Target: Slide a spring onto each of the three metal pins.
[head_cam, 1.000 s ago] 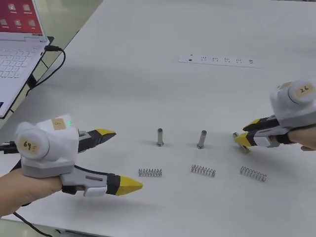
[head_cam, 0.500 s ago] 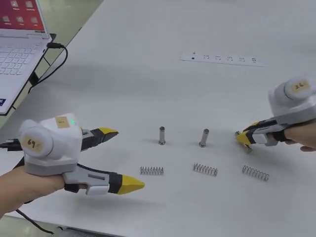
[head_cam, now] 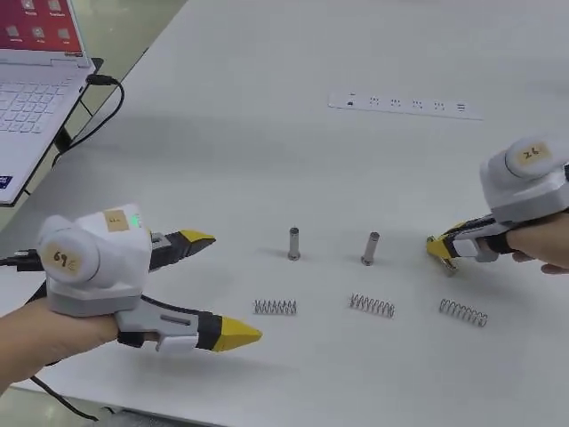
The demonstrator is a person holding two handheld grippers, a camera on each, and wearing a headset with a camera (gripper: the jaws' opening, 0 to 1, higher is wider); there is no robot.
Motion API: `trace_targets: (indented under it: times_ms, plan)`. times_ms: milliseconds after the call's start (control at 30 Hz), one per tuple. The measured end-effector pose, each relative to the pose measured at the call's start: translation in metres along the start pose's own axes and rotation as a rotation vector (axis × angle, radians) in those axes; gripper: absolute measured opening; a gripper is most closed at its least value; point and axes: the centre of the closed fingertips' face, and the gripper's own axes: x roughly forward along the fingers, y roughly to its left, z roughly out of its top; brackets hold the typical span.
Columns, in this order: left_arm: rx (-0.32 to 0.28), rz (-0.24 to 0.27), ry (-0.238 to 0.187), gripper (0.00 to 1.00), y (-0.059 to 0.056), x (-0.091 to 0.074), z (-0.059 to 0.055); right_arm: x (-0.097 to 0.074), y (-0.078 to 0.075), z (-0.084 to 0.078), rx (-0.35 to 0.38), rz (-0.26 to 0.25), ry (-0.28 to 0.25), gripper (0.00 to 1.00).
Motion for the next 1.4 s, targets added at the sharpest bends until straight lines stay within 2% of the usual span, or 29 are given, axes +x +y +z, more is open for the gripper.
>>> trace_targets:
  times_ms: [833,1167,1400]
  plan:
    - [0.009,-0.009,0.01,0.83,-0.002,0.002,-0.001,0.005,0.0,-0.002,0.022,-0.03,0.027,0.05]
    - [0.009,-0.007,0.009,0.83,-0.002,0.003,-0.001,-0.001,0.004,-0.007,0.051,-0.008,-0.002,0.05]
    - [0.009,-0.007,0.009,0.82,-0.002,0.004,-0.001,-0.008,0.005,-0.004,0.052,0.001,-0.034,0.05]
